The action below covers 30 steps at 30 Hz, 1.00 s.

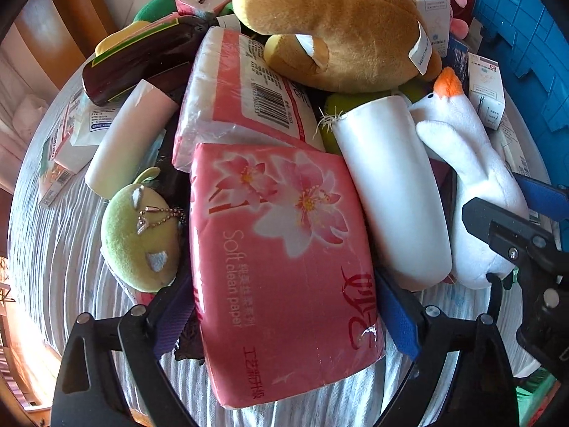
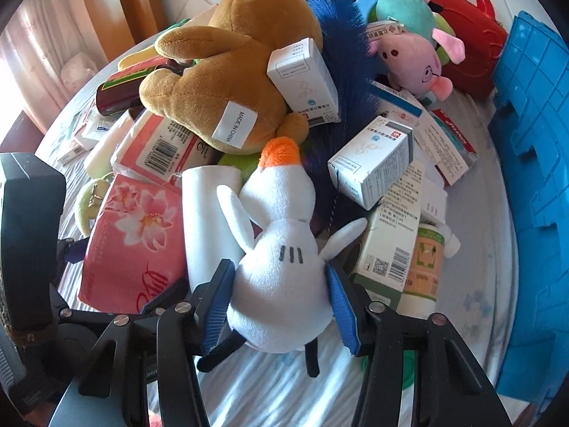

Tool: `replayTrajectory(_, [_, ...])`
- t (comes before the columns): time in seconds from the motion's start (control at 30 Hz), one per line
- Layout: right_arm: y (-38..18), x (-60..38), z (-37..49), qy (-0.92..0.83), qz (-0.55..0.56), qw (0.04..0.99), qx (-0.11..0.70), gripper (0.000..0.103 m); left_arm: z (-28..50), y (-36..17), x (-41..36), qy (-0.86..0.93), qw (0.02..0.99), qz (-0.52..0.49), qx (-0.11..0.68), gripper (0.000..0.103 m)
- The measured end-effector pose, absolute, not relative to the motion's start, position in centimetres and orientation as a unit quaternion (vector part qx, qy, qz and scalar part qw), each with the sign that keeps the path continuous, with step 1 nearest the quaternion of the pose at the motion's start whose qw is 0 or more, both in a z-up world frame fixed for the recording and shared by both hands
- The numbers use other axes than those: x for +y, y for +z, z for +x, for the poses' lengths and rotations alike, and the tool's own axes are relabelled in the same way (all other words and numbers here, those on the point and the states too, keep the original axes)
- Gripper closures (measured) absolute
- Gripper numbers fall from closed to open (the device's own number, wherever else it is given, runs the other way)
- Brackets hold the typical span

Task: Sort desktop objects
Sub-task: 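Grasp the pink tissue pack with the left tool while the right tool grasps the white duck plush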

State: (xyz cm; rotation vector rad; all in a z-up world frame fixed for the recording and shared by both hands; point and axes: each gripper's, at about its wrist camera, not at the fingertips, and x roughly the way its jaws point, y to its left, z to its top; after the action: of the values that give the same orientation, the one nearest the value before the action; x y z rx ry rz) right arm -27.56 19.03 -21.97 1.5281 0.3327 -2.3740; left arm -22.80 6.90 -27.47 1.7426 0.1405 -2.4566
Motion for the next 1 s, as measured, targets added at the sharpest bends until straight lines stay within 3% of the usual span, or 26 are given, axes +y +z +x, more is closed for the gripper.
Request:
replayTrajectory(0.1, [-23.0,19.1,-28.4,-0.821,0.539,0.140,0.122,0.043,-23.6,-27.7,7.4,-0.809,0.072,0.583,0.033,0.007])
replayTrajectory(0.43, [-23.7,19.6,-28.5,-0.822,0.541,0.132,0.120,0.048,-23.5,-26.6,7.4,-0.809,0.077,0.580,0.049,0.012])
replayTrajectory(1.0, [-14.8,20.5,-26.2,-0.871,0.459,0.135,0.115,0.049,-20.1,-15.3,6.5,-0.872,0.091,0.478,0.043,0.012])
